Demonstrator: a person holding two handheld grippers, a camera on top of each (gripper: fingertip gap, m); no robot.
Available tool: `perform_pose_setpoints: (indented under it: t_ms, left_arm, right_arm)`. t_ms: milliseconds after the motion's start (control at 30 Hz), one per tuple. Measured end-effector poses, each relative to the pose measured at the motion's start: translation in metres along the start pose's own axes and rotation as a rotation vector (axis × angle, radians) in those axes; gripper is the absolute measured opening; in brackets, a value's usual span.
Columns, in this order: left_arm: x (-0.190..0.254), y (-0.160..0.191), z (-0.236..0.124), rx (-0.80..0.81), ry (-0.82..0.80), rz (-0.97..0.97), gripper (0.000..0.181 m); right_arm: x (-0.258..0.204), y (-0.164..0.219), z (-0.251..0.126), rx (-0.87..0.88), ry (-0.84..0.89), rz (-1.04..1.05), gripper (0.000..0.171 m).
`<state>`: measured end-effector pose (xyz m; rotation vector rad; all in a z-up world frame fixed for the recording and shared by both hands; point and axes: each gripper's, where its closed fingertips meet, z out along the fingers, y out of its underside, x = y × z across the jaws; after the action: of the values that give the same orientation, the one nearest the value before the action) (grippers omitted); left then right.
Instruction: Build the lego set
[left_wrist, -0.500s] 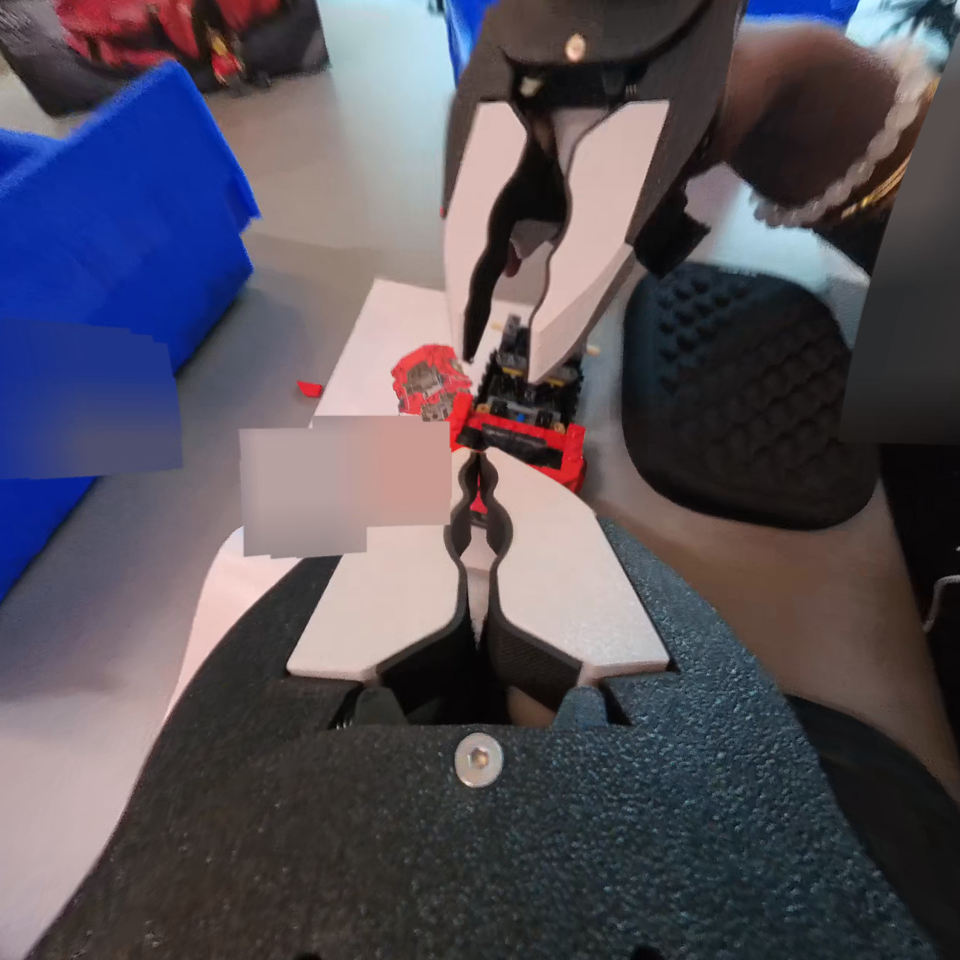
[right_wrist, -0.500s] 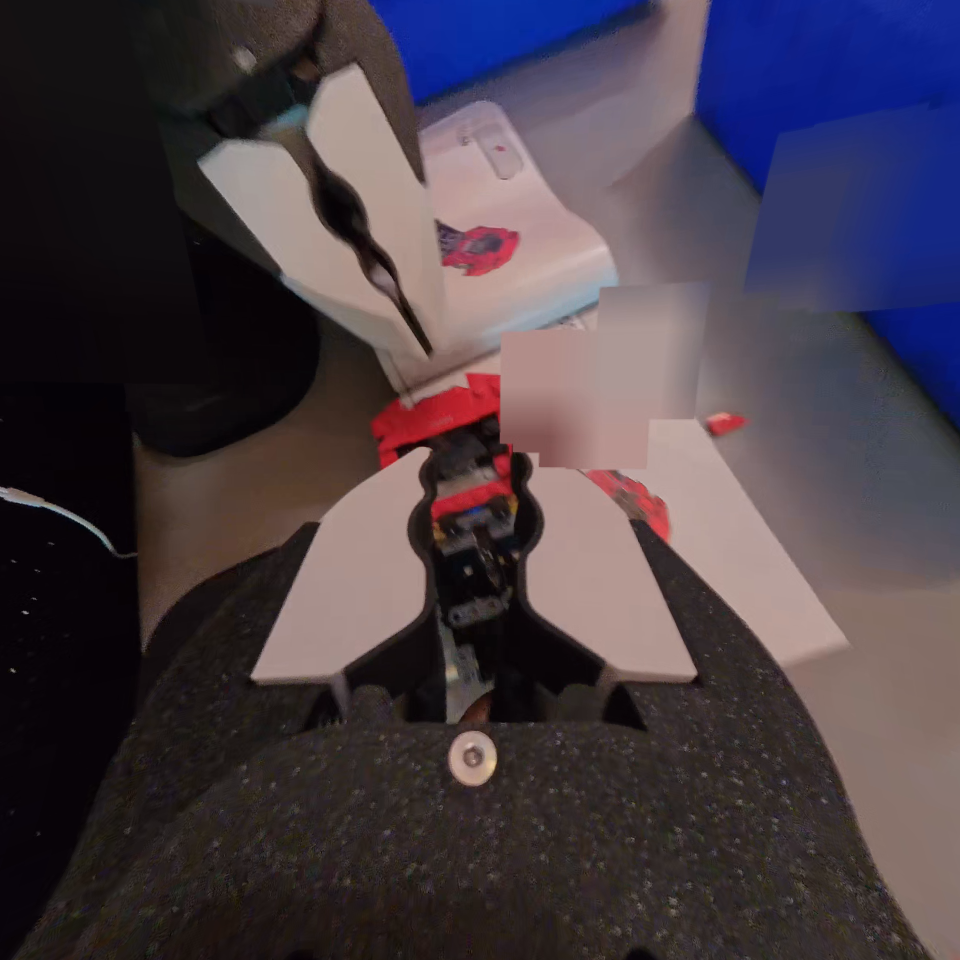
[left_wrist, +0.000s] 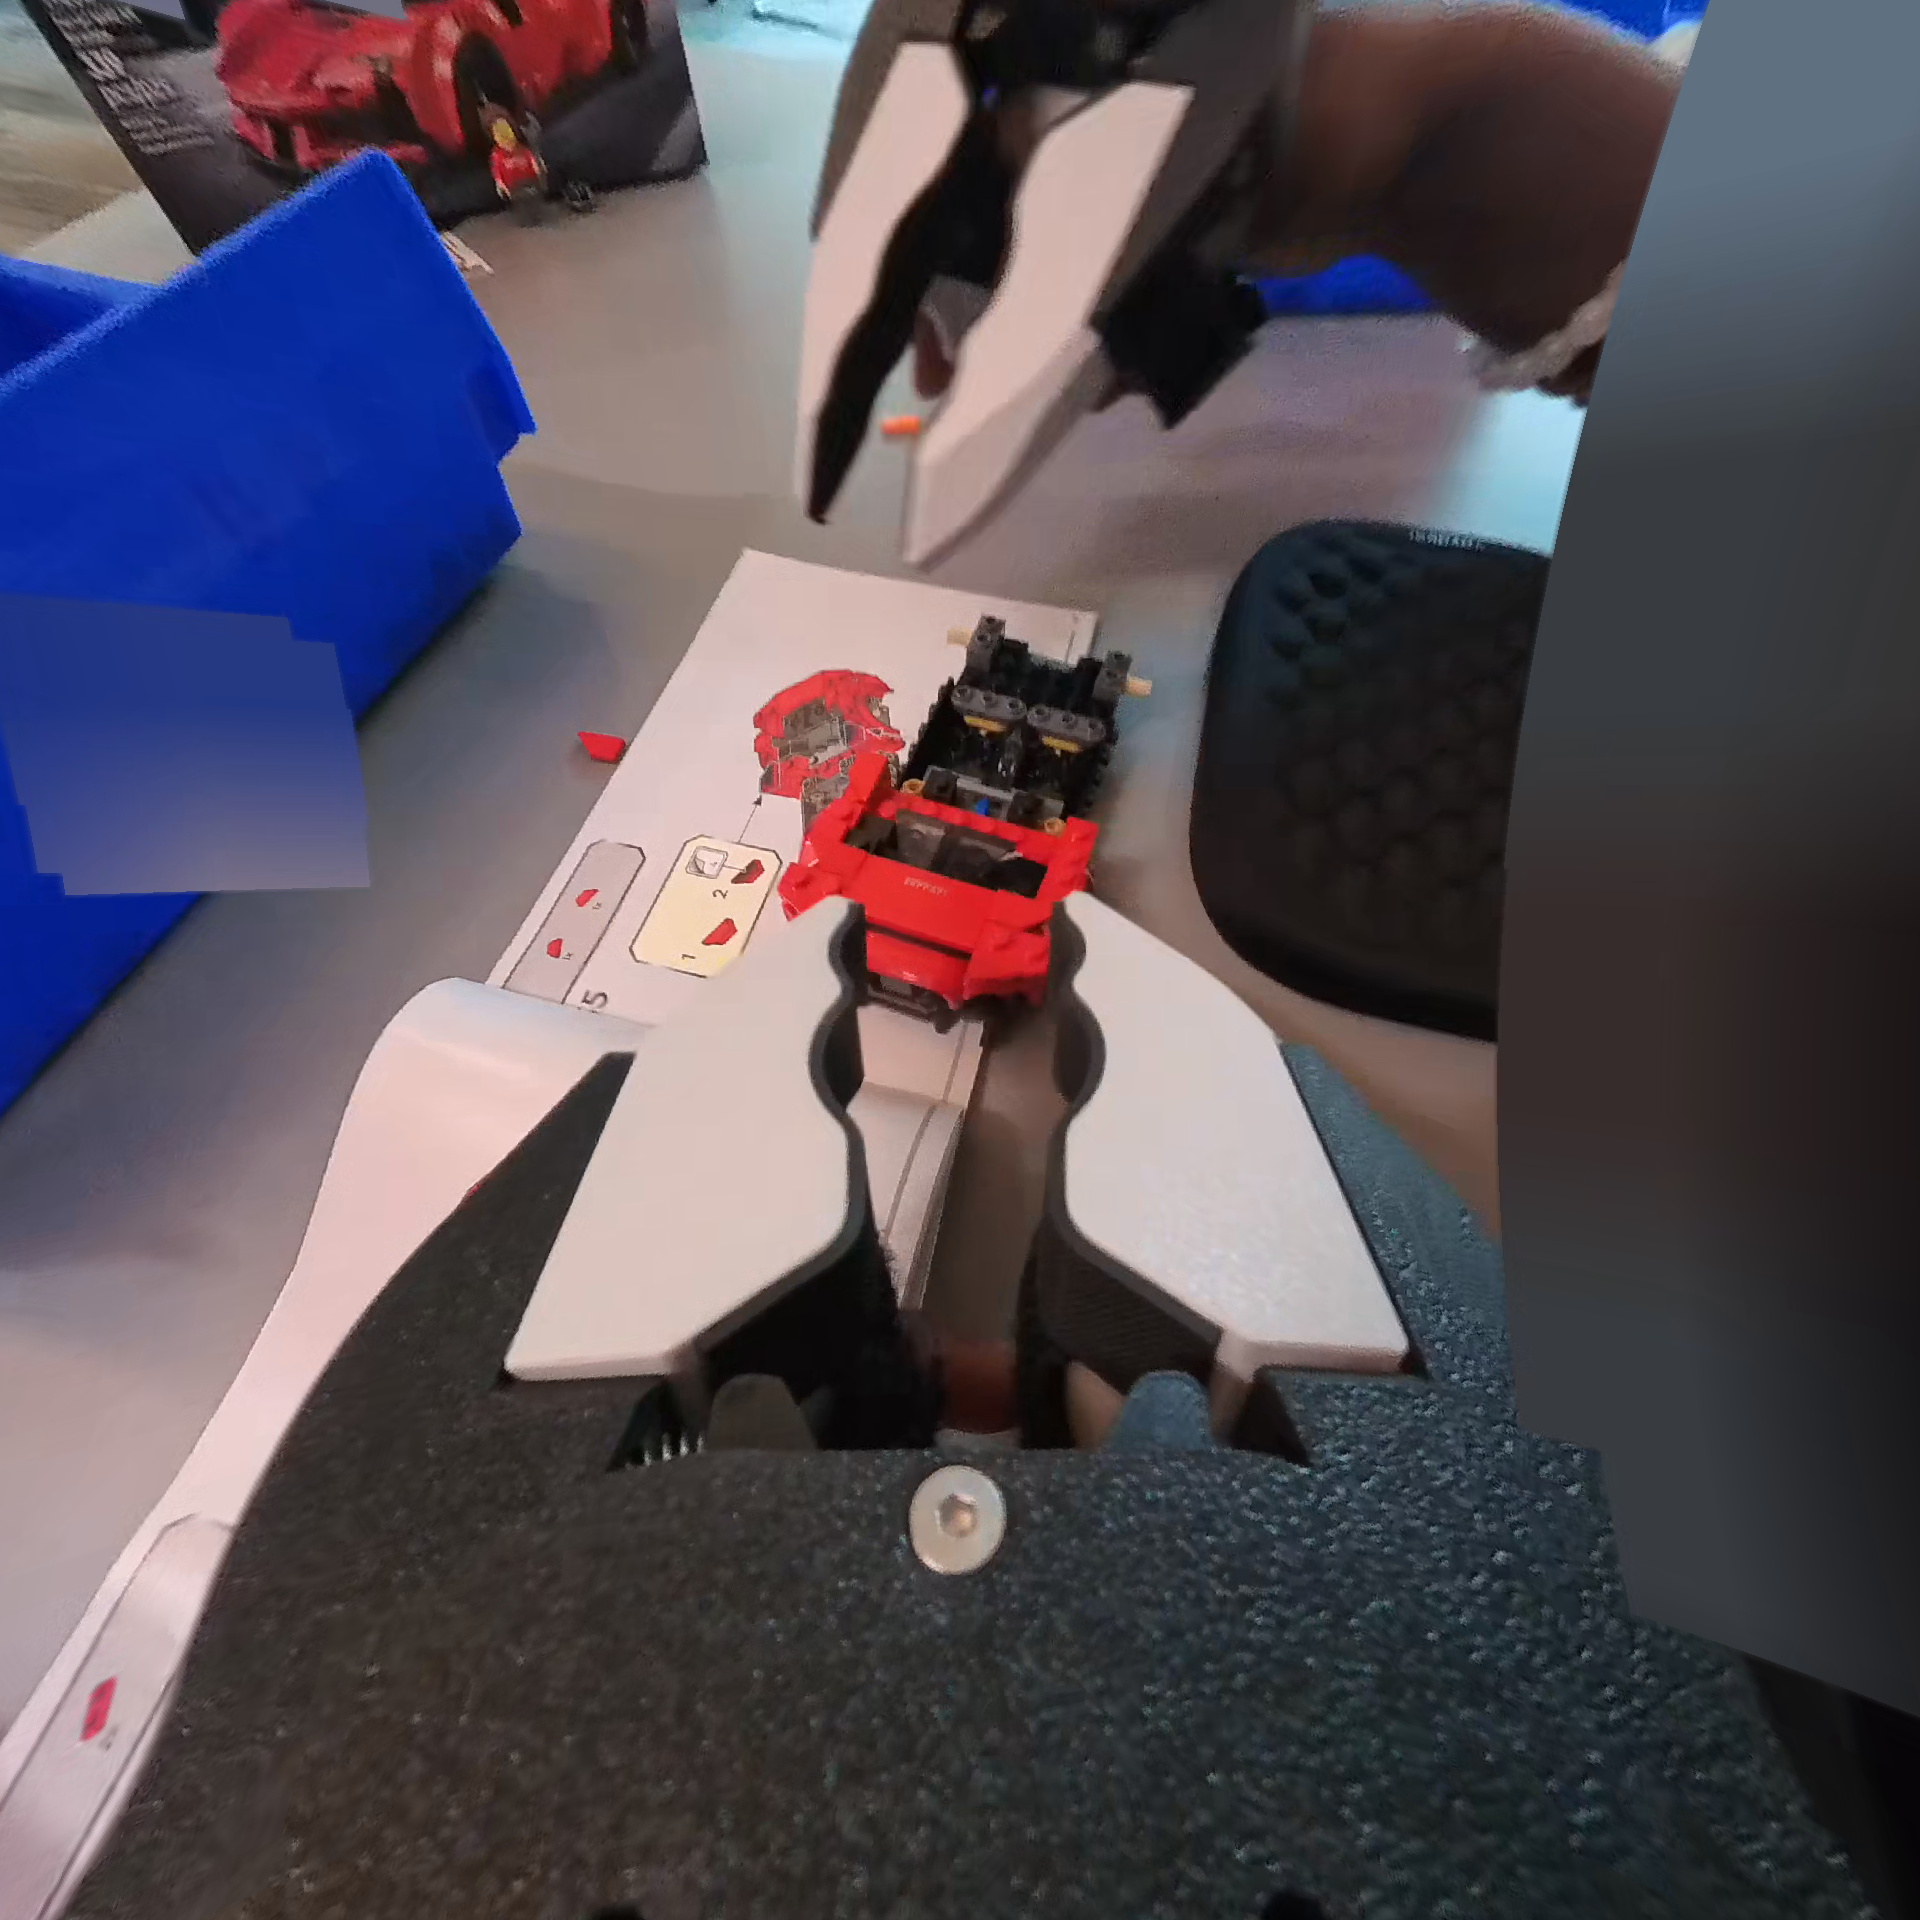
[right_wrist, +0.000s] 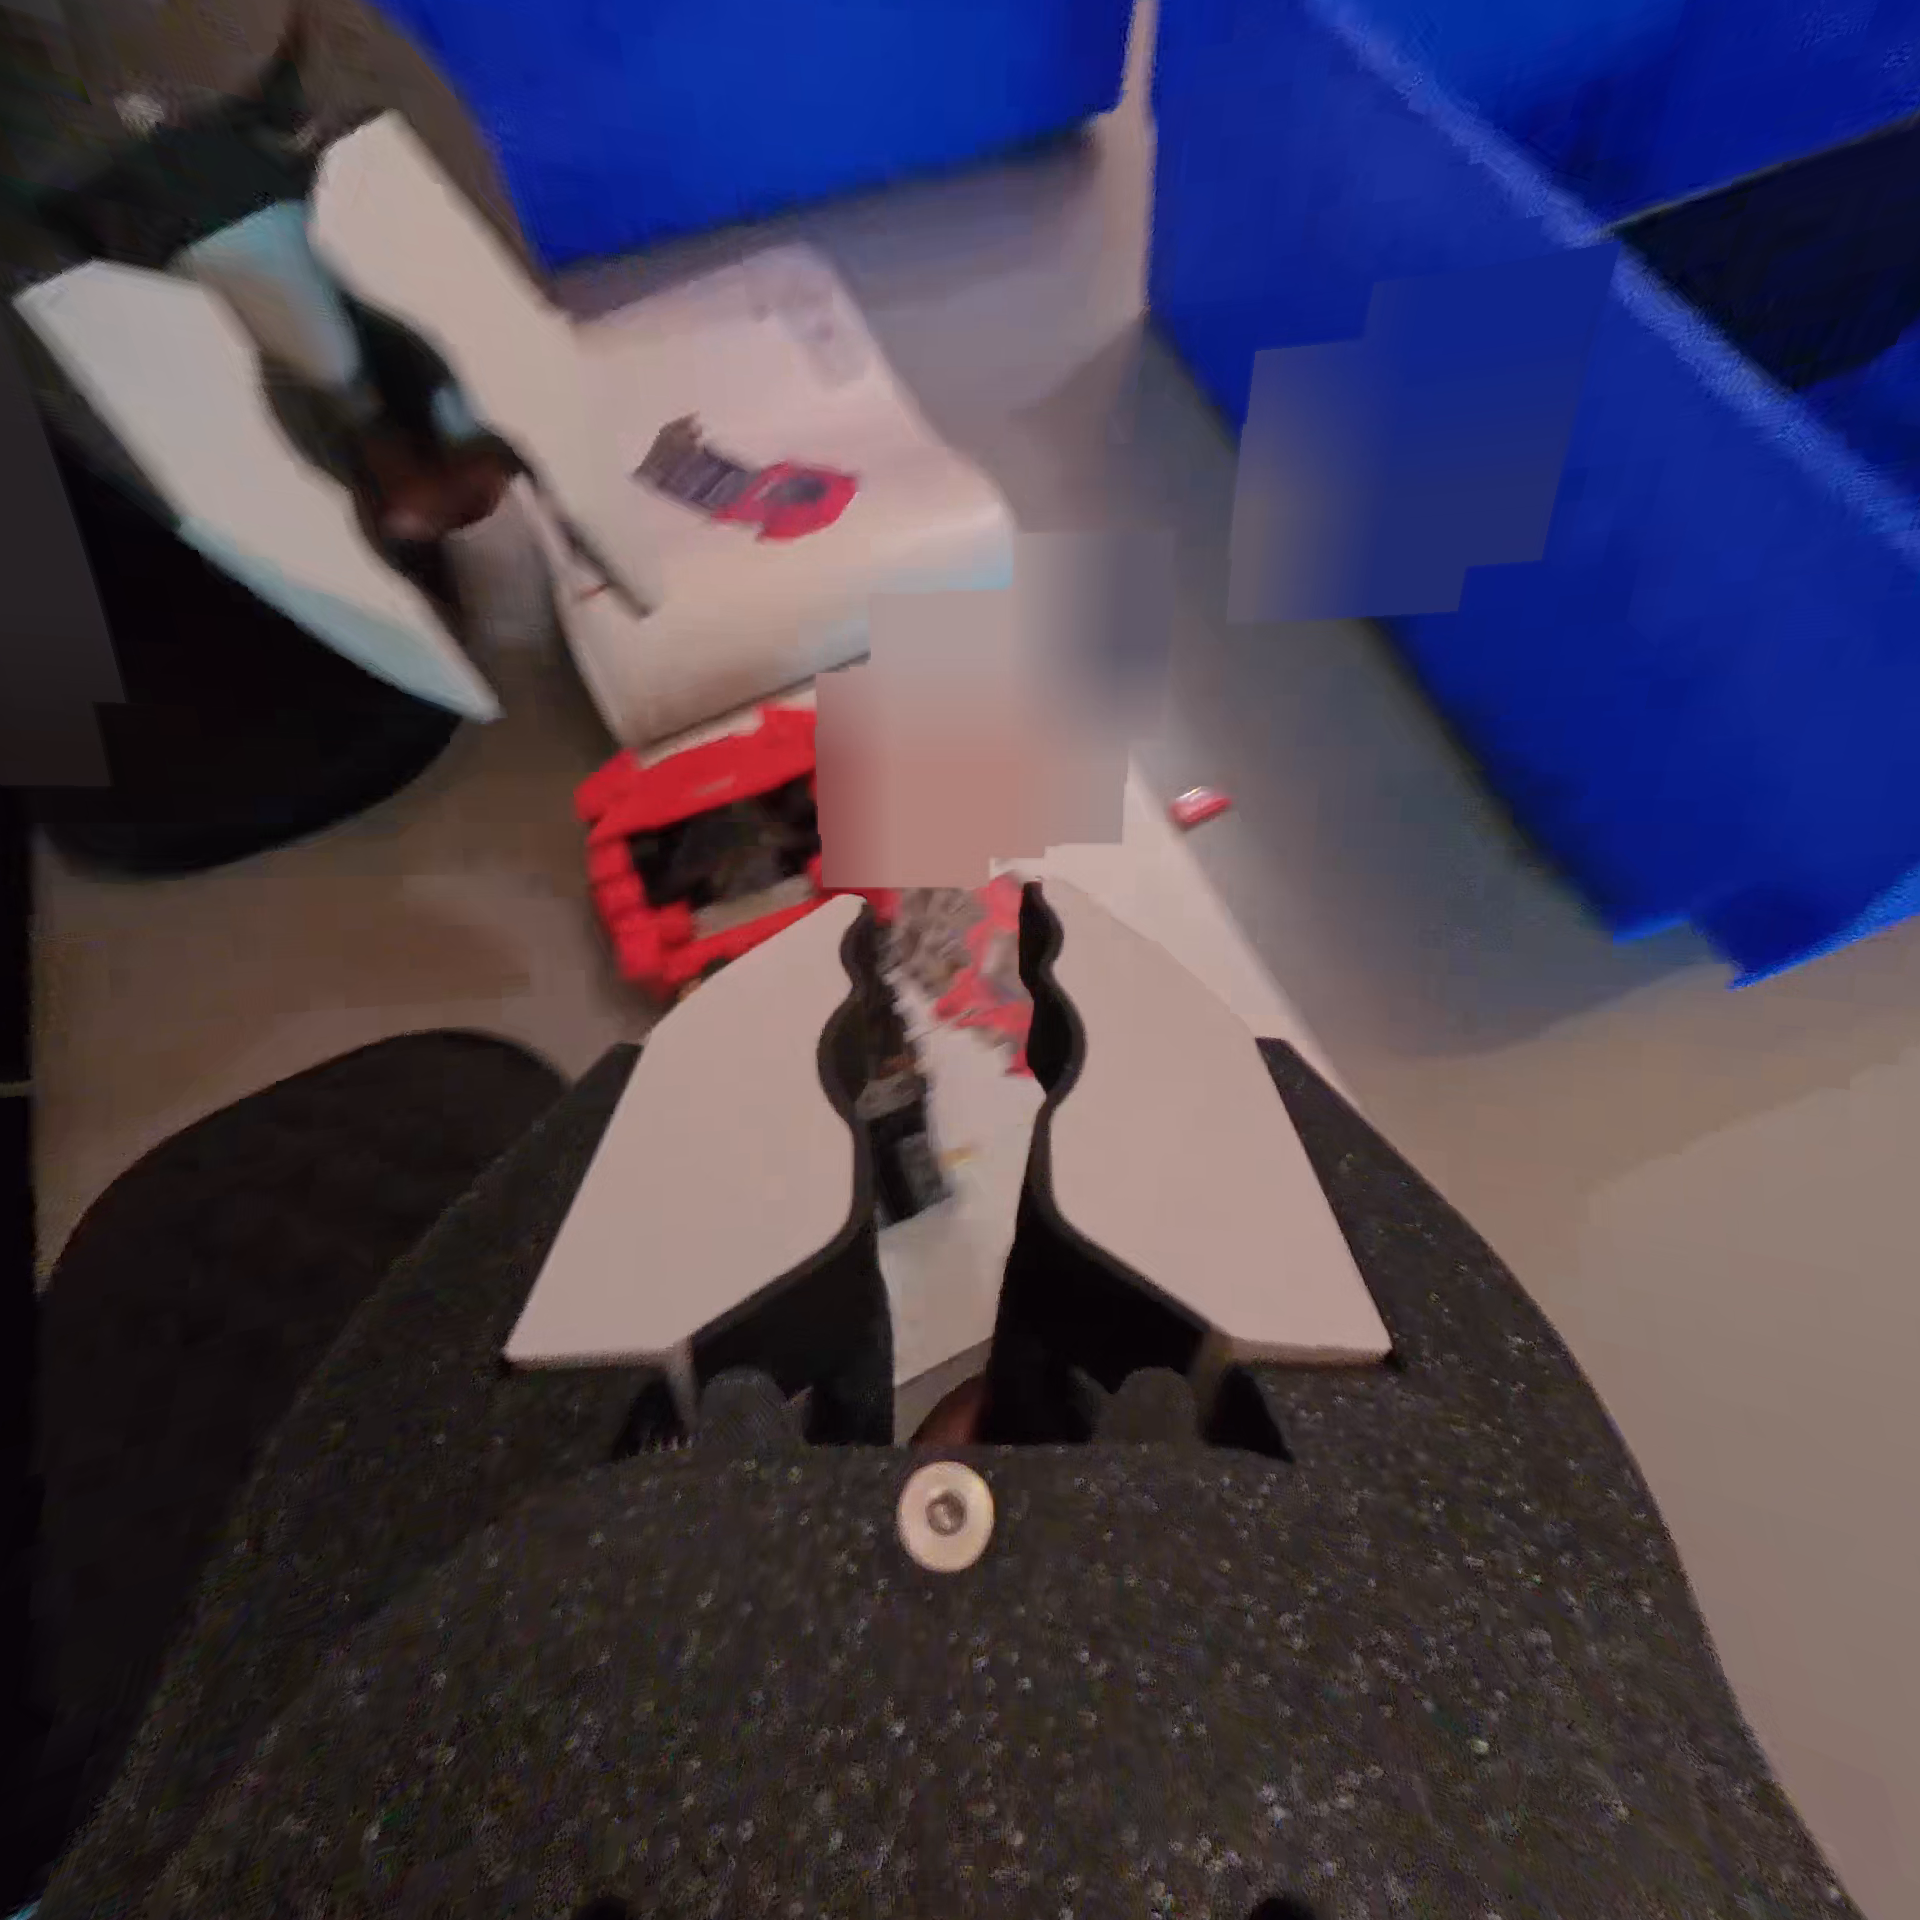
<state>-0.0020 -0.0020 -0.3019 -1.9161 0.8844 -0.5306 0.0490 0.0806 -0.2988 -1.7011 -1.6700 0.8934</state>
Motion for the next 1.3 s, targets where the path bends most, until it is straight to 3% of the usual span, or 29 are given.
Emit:
perform_pose_setpoints:
  t_ms: [133,400,767,867,1067,1300]
  left_arm:
    - [-0.012,-0.008,-0.008,0.079,-0.062,-0.052,0.029]
    - [-0.018,-0.004,-0.010,0.105,-0.077,-0.081,0.027]
    - [-0.020,-0.003,-0.008,0.126,-0.085,-0.072,0.024]
    - [-0.028,-0.008,-0.012,0.165,-0.146,-0.070,0.024]
    - [-0.041,-0.017,-0.020,0.244,-0.185,-0.154,0.024]
    - [-0.037,-0.008,-0.014,0.193,-0.178,-0.124,0.023]
  right_arm:
    - [0.043,0.007,0.032,-0.134,0.021,0.005,0.024]
    - [0.065,0.011,0.075,-0.219,-0.072,-0.005,0.023]
    - [0.063,0.014,0.082,-0.200,-0.170,0.013,0.013]
    - [0.064,0.005,0.077,-0.131,-0.158,0.017,0.002]
    - [0.062,-0.001,0.060,-0.130,-0.107,-0.036,0.009]
    - [0.064,0.014,0.077,-0.207,-0.134,-0.003,0.021]
